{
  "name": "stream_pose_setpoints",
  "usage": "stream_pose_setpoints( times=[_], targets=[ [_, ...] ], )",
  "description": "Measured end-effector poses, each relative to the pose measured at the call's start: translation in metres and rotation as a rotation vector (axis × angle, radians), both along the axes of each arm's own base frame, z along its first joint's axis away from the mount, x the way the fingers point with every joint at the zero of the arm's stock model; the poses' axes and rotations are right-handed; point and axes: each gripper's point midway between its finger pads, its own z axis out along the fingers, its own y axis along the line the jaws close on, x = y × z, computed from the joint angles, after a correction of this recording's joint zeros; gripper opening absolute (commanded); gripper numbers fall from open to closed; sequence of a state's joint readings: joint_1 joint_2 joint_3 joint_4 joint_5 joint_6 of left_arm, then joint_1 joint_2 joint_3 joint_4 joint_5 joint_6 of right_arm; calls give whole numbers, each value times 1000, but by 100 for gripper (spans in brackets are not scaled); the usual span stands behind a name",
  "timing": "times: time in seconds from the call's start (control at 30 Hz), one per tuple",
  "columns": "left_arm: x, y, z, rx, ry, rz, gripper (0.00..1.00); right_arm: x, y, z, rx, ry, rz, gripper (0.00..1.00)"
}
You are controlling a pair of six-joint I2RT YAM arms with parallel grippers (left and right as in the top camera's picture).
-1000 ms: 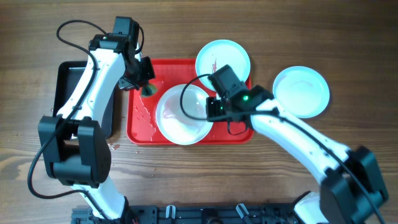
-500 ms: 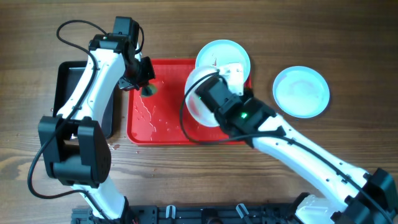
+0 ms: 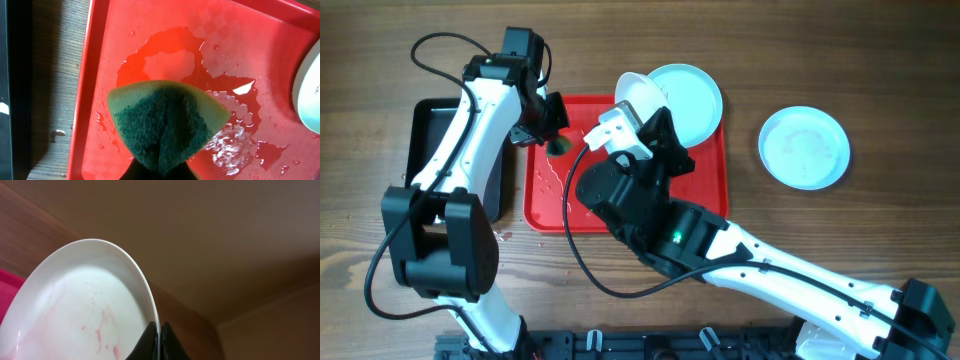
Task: Clean dirty plates on tray and stack at the side
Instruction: 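Lift the bottom plate with the right gripper and stack it on the first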
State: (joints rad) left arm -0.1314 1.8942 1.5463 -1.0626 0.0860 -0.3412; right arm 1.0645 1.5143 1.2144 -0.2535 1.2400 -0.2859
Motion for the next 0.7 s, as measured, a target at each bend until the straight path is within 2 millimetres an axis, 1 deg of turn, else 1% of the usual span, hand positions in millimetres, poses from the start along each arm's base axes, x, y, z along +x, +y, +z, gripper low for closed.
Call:
stream_pose_setpoints(
  times=[0.13,0.27,0.3,0.37,0.4,0.43,0.47,0.5,0.53,0.6,0.63,0.67,0.7],
  targets=[
    [0,0,0,0,0,0,4,0,-2,1,-62,6,-3,4],
    [0,0,0,0,0,0,4,0,-2,2,-62,6,-4,4],
    [0,0,0,0,0,0,4,0,-1,-1,-57,15,6,4],
    [0,0,0,0,0,0,4,-4,7,-24,-62,116,85,4],
    [0,0,0,0,0,0,4,-10,11,-43,-49,205,141,4],
    [0,0,0,0,0,0,4,-17,19,-66,31,311,193,4],
    [0,0,0,0,1,0,4,-20,23,-78,121,375,209,4],
    [0,0,0,0,0,0,4,-19,26,-90,246,447,211,4],
    [0,0,0,0,0,0,4,-14,23,-99,361,511,196,4],
    [0,0,0,0,0,0,4,6,4,-113,584,628,133,4],
    [-1,0,0,1,3,0,4,17,-12,-118,692,684,97,4],
    [-1,0,0,1,4,0,4,33,-41,-121,805,720,31,4],
    [-1,0,0,1,4,0,4,39,-58,-123,864,741,-3,4]
  ],
)
